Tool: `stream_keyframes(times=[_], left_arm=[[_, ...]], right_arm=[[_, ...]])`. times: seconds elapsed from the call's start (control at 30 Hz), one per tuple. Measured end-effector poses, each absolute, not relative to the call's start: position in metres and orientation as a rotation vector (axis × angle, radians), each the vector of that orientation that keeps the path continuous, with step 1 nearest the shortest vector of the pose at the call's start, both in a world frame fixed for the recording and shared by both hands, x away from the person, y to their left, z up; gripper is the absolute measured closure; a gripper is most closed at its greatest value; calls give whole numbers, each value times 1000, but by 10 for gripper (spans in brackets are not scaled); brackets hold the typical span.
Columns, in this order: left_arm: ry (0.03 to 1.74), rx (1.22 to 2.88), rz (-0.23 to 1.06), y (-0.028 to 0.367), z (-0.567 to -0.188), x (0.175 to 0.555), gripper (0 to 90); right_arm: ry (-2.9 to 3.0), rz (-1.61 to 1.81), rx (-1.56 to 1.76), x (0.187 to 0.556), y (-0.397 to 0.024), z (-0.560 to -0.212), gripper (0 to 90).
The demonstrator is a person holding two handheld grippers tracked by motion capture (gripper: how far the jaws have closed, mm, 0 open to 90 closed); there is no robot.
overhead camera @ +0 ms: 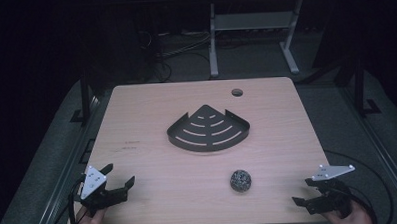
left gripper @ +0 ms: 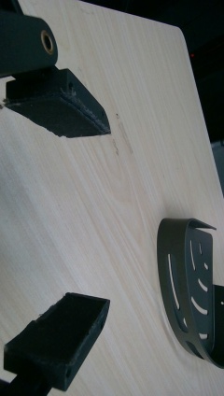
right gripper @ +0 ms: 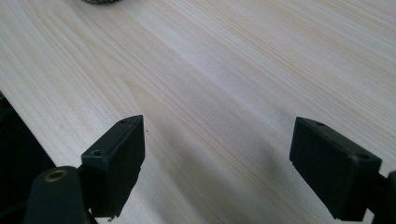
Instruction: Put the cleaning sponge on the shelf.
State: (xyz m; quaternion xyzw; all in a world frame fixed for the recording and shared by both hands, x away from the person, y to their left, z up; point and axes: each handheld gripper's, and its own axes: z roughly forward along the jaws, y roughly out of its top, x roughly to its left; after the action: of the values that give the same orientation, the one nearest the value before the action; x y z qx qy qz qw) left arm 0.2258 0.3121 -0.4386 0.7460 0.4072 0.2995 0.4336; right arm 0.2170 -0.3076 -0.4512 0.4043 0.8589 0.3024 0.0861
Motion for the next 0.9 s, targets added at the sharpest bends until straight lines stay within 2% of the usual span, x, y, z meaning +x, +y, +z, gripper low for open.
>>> stream_keyframes(times=[0.9], left_arm=[[1008,1868,748,310,-439,224,133]], right_arm=[[2671,859,1070,226,-265,-443,153]])
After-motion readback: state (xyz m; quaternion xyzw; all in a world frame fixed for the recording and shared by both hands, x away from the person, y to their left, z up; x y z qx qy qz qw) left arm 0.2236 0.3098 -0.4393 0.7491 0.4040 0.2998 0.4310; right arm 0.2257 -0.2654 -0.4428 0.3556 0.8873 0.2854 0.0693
